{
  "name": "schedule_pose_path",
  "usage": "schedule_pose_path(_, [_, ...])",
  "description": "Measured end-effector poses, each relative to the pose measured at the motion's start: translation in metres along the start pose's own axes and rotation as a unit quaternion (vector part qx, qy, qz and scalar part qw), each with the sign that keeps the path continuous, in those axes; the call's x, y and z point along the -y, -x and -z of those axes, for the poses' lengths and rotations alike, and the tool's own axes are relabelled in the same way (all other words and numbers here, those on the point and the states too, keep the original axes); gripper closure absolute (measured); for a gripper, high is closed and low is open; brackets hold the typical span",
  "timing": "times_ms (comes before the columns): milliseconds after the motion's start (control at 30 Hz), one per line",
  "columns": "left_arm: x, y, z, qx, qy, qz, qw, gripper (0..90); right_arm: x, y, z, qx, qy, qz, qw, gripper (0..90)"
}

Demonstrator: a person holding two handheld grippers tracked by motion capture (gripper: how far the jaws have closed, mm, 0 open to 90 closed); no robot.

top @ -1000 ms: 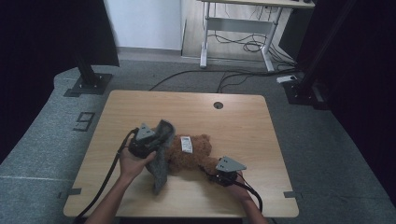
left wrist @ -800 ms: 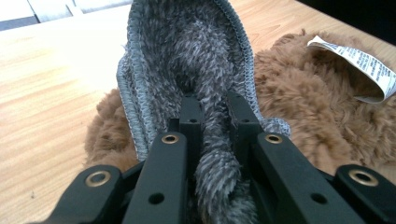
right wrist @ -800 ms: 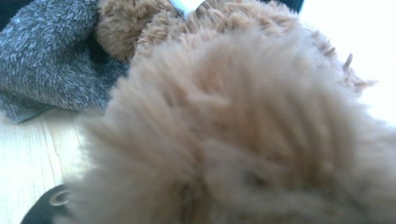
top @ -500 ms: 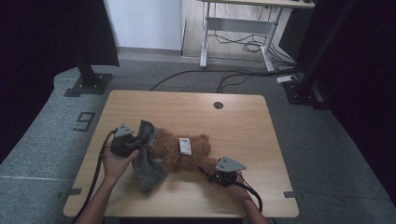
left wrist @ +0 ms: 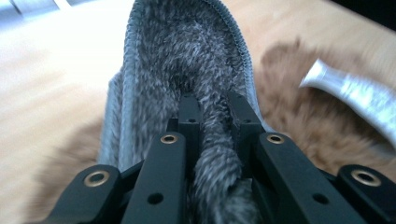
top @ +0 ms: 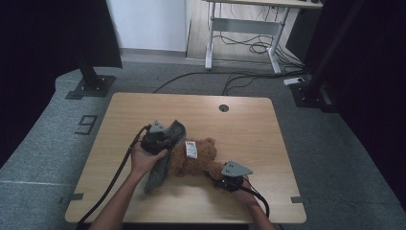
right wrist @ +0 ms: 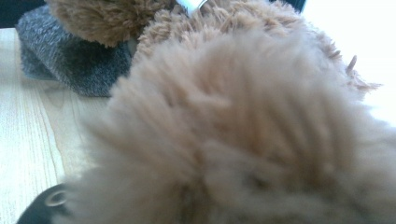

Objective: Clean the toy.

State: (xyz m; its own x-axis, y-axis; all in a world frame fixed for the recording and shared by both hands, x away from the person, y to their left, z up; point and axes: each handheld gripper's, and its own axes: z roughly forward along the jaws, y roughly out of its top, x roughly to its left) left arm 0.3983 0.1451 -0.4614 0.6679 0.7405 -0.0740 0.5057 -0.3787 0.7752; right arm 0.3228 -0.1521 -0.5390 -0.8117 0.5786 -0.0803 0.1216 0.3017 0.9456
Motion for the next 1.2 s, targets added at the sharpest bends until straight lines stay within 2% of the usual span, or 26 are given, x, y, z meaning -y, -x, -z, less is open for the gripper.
schedule_pose_path(200, [0.025, 0.002, 0.003, 0.0, 0.036, 0.005, 0.9993, 79.6, -0.003, -0.006, 0.0, 0.006, -0.003, 0.017, 0.9998, 49.9])
schedule_pose_path(267, [0.031, 0.002, 0.005, -0.001, 0.047, 0.008, 0.9989, 79.9, -0.005, -0.007, 0.001, 0.007, -0.004, 0.019, 0.9998, 39.7])
schedule_pose_path(333, [0.035, 0.004, 0.006, -0.006, 0.053, 0.005, 0.9986, 80.1, -0.007, -0.007, 0.004, -0.009, -0.003, 0.004, 0.9999, 28.6])
schedule_pose_path(367, [0.035, 0.005, 0.006, -0.007, 0.053, 0.005, 0.9985, 80.2, -0.01, -0.007, 0.007, -0.027, 0.001, -0.02, 0.9994, 24.0])
schedule_pose_path(400, [0.036, 0.005, 0.007, -0.007, 0.055, 0.006, 0.9985, 80.2, -0.012, -0.006, 0.01, -0.042, 0.006, -0.037, 0.9984, 22.0])
schedule_pose_path(500, [0.038, 0.007, 0.008, -0.009, 0.058, 0.002, 0.9983, 80.3, -0.025, -0.003, 0.021, -0.065, 0.031, -0.08, 0.9942, 18.1])
schedule_pose_path(600, [0.041, 0.009, 0.01, -0.008, 0.06, -0.001, 0.9982, 80.4, -0.035, 0.003, 0.028, -0.062, 0.041, -0.102, 0.9919, 16.6])
schedule_pose_path(667, [0.043, 0.01, 0.011, -0.007, 0.061, 0.0, 0.9981, 80.5, -0.041, 0.009, 0.031, -0.066, 0.053, -0.119, 0.9893, 17.8])
schedule_pose_path(700, [0.043, 0.01, 0.012, -0.007, 0.061, 0.0, 0.9981, 80.5, -0.044, 0.012, 0.032, -0.06, 0.052, -0.125, 0.989, 17.7])
schedule_pose_path(767, [0.045, 0.012, 0.013, -0.008, 0.062, -0.002, 0.998, 80.5, -0.051, 0.016, 0.029, -0.047, 0.032, -0.127, 0.9903, 17.6])
schedule_pose_path(833, [0.047, 0.013, 0.015, -0.008, 0.064, -0.002, 0.9979, 80.5, -0.055, 0.018, 0.02, -0.024, -0.004, -0.129, 0.9913, 15.9])
schedule_pose_path(900, [0.049, 0.013, 0.017, -0.006, 0.067, -0.001, 0.9977, 80.5, -0.053, 0.013, 0.005, -0.014, -0.043, -0.124, 0.9912, 14.1])
schedule_pose_path(967, [0.051, 0.014, 0.019, -0.005, 0.066, -0.003, 0.9978, 80.5, -0.048, 0.007, -0.006, -0.009, -0.068, -0.123, 0.9901, 11.7])
schedule_pose_path(1067, [0.053, 0.015, 0.021, -0.004, 0.066, -0.005, 0.9978, 80.4, -0.042, 0.0, -0.019, -0.006, -0.087, -0.14, 0.9864, 3.8])
schedule_pose_path(1133, [0.055, 0.014, 0.023, 0.001, 0.066, -0.003, 0.9978, 80.4, -0.041, -0.004, -0.025, -0.002, -0.104, -0.136, 0.9851, 0.8])
schedule_pose_path(1200, [0.057, 0.014, 0.024, 0.005, 0.068, -0.001, 0.9977, 80.4, -0.039, -0.009, -0.034, -0.001, -0.126, -0.137, 0.9825, 0.0])
